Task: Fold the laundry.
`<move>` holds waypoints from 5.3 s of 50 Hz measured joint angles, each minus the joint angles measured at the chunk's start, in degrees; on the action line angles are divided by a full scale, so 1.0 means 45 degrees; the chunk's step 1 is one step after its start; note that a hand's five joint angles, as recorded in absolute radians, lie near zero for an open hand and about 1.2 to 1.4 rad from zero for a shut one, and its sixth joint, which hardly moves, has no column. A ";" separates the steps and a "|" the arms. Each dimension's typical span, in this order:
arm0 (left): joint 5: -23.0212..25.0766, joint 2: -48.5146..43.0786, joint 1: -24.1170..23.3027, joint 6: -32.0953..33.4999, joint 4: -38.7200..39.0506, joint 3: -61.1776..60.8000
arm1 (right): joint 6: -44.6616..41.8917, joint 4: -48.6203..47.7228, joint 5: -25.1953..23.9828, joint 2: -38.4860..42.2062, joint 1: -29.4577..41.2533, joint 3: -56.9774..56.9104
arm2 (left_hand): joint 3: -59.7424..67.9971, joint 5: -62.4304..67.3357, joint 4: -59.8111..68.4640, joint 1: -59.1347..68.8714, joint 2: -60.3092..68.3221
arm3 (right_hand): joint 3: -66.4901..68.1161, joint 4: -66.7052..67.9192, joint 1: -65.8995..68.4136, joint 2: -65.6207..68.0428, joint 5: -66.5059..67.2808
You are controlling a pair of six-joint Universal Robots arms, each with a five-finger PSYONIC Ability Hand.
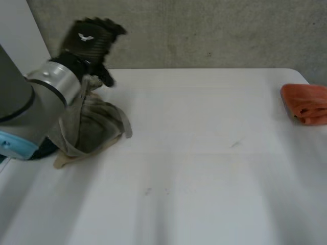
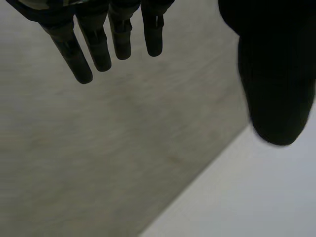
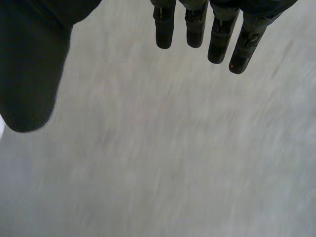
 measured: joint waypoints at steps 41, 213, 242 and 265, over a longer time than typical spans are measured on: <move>-0.0735 -0.0944 -0.1480 0.1501 0.1345 -0.0412 | 0.2317 -0.2065 -0.1309 -0.2712 0.3736 0.8976 | 1.1980 1.0505 1.2148 0.9313 1.1689 | 0.0000 0.0000 0.0000 0.0000 0.0000; -0.2688 -0.4121 -0.4499 0.5381 0.1047 0.0072 | 0.8955 0.7911 -0.2175 -0.4532 0.2718 0.9438 | 1.1880 1.1554 1.2132 1.0764 1.2091 | 0.0004 -0.0001 0.0000 0.0000 0.0004; -0.3690 -0.3571 -0.4159 0.3933 0.0890 0.1805 | 1.1172 0.5219 -0.0757 -0.4720 0.6307 1.0395 | 1.1912 1.1554 1.2181 1.0763 1.2120 | 0.0004 -0.0001 0.0000 0.0000 0.0004; -0.4073 -0.4562 -0.3243 0.3846 0.0867 0.2802 | 0.9533 0.1812 0.0818 -0.3620 0.8206 1.2191 | 1.1912 1.1554 1.2183 1.0763 1.2121 | 0.2210 0.1898 0.1595 0.1536 0.1690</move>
